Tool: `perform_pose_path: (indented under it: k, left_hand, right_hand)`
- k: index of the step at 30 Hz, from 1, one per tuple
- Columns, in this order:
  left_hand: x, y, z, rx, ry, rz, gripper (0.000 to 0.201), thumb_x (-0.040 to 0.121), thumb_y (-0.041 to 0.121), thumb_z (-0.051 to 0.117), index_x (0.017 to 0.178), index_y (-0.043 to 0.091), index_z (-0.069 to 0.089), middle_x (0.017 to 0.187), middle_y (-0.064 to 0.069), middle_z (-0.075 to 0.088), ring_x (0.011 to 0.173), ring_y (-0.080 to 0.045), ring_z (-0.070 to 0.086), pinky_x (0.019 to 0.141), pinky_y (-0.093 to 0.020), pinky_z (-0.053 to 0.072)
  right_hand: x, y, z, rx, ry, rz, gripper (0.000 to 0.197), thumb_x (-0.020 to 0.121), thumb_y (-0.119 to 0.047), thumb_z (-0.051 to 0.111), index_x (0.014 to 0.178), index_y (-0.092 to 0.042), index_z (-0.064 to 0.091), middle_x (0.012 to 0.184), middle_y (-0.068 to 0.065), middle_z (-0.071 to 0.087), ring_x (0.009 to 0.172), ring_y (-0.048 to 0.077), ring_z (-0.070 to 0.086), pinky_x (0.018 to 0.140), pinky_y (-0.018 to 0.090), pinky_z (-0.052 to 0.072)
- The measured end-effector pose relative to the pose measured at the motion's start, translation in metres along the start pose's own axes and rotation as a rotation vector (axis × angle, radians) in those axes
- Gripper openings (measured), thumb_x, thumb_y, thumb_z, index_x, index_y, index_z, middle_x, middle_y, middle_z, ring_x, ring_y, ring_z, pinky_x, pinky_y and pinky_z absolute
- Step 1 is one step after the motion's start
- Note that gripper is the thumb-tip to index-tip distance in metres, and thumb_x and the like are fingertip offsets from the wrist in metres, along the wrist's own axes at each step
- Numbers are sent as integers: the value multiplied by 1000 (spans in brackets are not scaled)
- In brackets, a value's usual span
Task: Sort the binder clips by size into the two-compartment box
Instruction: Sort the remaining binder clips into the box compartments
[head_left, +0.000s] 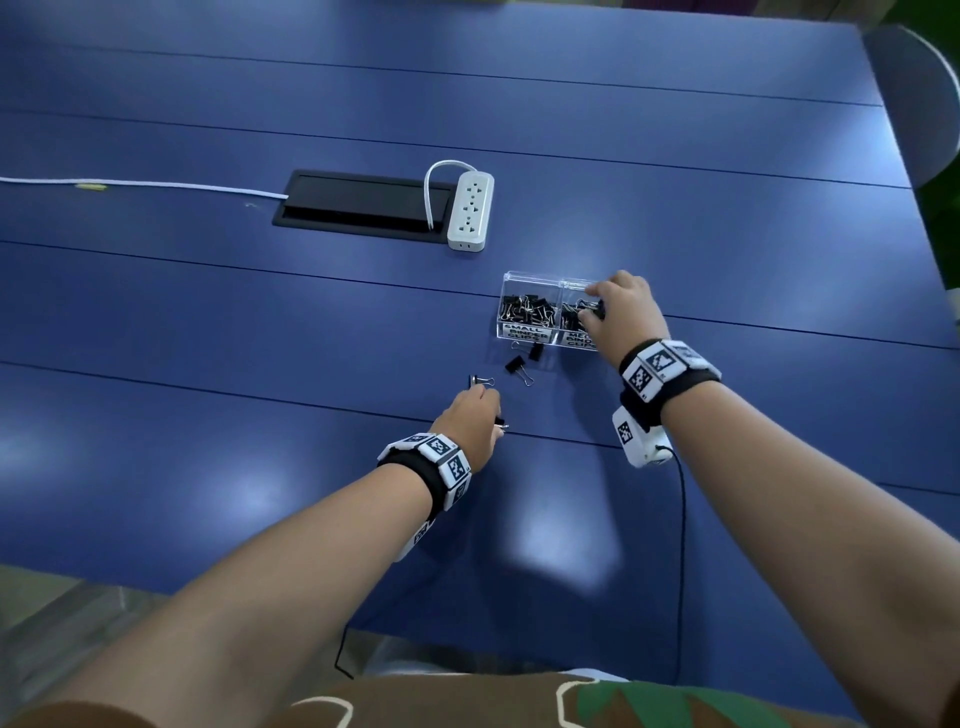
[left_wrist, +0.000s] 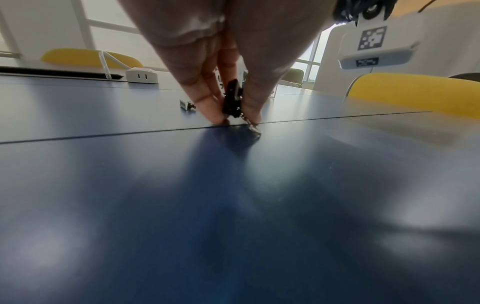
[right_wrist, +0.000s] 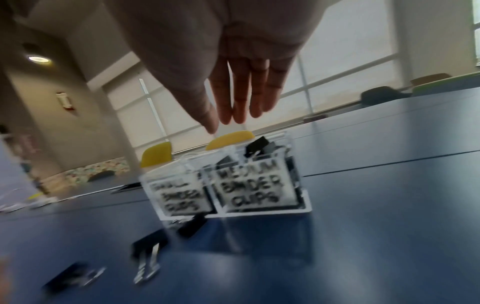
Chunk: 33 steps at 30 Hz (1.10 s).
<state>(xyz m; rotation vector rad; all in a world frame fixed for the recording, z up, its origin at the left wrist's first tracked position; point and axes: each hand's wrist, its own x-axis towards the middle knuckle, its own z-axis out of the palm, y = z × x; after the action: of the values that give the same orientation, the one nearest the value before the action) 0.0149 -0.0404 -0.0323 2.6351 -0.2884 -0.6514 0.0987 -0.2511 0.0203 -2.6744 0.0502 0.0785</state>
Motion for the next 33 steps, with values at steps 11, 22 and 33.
perform_pose_path:
  k: [11,22,33]
  left_hand:
    - [23,12,-51,-218,184,-22,10,82,17,66,92,21,64,93,2,58,83,-17,55,81,-30,49]
    - [95,97,-72,-346,274,89,7,79,15,71,86,16,70,73,3,57,73,-15,52,71,-23,43]
    - [124,96,-41,334,174,217,34,91,16,54,124,12,55,129,-5,51,119,-29,42,99,-37,39]
  right_hand:
    - [-26,-4,71,-120,-342,-120,30,84,3,46,111,-2,59,125,9,44,116,31,49,92,40,49]
    - [-65,31,51,171,-98,65,15,80,-7,57,93,-3,65,102,15,59,100,30,54,83,34,45]
    - [-7,46,-4,252,112,88,9,80,-12,66,83,-4,64,93,11,61,88,23,55,76,22,37]
